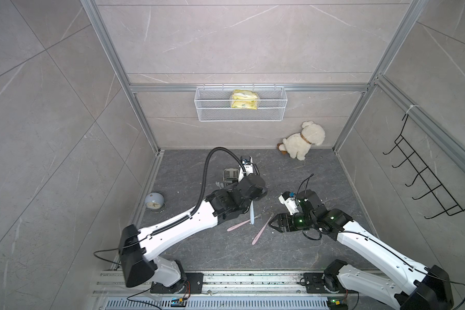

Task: Place the toothbrush into the toothbrush holder
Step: Pick up the toothbrush from the center of the board, then place the toothbrush in the toothbrush holder.

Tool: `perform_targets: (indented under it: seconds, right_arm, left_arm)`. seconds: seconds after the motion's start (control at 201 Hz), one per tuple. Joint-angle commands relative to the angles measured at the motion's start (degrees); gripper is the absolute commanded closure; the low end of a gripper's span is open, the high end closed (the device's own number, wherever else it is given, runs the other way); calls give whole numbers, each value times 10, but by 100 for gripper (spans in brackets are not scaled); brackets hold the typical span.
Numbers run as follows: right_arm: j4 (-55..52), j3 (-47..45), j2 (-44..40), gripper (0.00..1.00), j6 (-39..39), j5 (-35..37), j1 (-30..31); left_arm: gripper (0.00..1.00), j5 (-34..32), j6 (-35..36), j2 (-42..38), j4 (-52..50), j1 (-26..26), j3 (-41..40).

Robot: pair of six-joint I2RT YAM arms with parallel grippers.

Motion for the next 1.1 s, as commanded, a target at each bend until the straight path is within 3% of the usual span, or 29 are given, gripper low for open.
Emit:
perform_targets:
  seconds: [0.0,0.06,0.13,0.259,0.538,0.827,1.091]
  right_arm:
    - [36,-10,13,22,10,-15,4]
    - [42,-11,19,22,11,-16,3]
    - [45,-14,23,22,13,-20,5]
    - [44,-24,22,22,10,-16,5]
    - [70,-41,51,22,10,-20,6]
    - [84,-38,82,22,4,-20,8]
    - [91,-38,101,22,0,-16,8]
  left_arm:
    - [100,-163,220,-61,295,6,-137]
    - [100,-171,286,-80,522,17,-238]
    - [100,-168,276,-82,623,46,-288]
    - [100,-148,252,-60,656,80,-294]
    - [100,-126,250,-28,655,96,-270]
    - [100,-93,281,39,708,134,-254]
    - [100,-92,306,104,763,135,-241]
